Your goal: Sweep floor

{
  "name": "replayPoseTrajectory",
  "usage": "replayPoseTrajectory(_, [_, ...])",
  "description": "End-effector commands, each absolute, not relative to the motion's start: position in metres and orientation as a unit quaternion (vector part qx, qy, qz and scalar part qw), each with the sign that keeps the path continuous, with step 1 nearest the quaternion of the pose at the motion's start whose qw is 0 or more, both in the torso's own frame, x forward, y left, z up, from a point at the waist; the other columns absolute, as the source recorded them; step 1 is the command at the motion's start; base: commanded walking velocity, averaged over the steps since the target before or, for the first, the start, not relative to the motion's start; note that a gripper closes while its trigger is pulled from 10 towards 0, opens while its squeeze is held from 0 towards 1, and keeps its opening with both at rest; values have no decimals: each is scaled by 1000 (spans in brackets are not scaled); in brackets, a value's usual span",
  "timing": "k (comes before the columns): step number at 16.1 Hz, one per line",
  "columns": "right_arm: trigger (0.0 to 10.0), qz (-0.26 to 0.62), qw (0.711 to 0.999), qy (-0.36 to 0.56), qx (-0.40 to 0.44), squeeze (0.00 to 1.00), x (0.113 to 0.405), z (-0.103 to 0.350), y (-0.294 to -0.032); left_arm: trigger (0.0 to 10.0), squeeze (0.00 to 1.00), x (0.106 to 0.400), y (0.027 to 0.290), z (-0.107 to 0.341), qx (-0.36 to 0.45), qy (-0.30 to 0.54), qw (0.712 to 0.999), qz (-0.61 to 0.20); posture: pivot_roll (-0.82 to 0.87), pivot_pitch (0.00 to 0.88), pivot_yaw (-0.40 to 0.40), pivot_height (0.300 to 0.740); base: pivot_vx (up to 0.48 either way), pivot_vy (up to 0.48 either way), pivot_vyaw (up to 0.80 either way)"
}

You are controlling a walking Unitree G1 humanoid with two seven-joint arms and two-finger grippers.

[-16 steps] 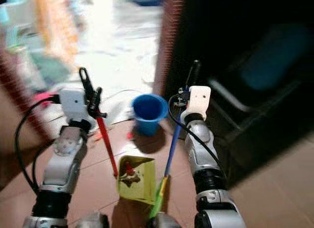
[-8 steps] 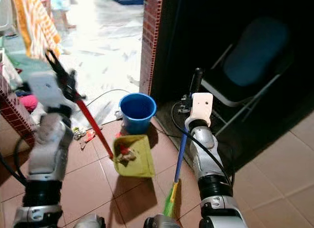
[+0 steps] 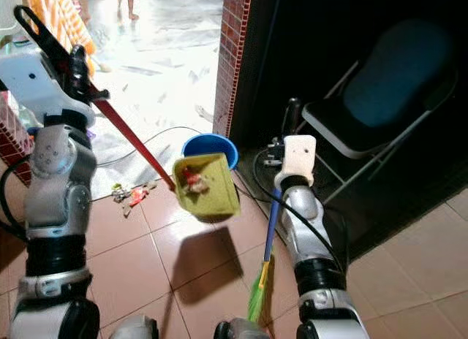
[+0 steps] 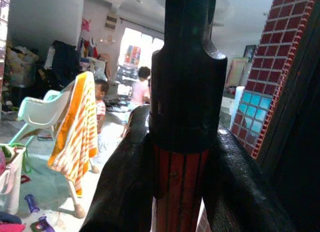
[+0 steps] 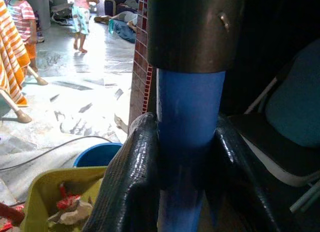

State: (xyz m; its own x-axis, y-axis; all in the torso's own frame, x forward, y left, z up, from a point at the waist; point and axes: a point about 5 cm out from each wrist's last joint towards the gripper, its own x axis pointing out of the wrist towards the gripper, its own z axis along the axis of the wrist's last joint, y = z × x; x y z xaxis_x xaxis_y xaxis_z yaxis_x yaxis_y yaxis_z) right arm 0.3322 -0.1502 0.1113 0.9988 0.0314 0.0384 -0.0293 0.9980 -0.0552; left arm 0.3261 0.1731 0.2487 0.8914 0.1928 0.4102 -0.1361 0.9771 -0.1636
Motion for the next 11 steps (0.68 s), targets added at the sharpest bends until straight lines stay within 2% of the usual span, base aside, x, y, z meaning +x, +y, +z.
replayPoseTrajectory(1, [10000,11,999,-37,-32,0,336,120,-154,10000,0,326,168,269,-69,-261,960,77,-29,0,-88,740,0,0,-800])
replayPoseTrajectory(4, [10000,13,999,-38,-32,0,335,120,-154,10000,0,330,164,282,-76,-282,954,73,-36,0,-87,740,405,0,-537])
replayPoseTrajectory(11, [10000,21,999,-33,-22,0,336,119,-151,10000,0,334,163,292,-72,-298,949,74,-37,0,-86,740,452,0,0])
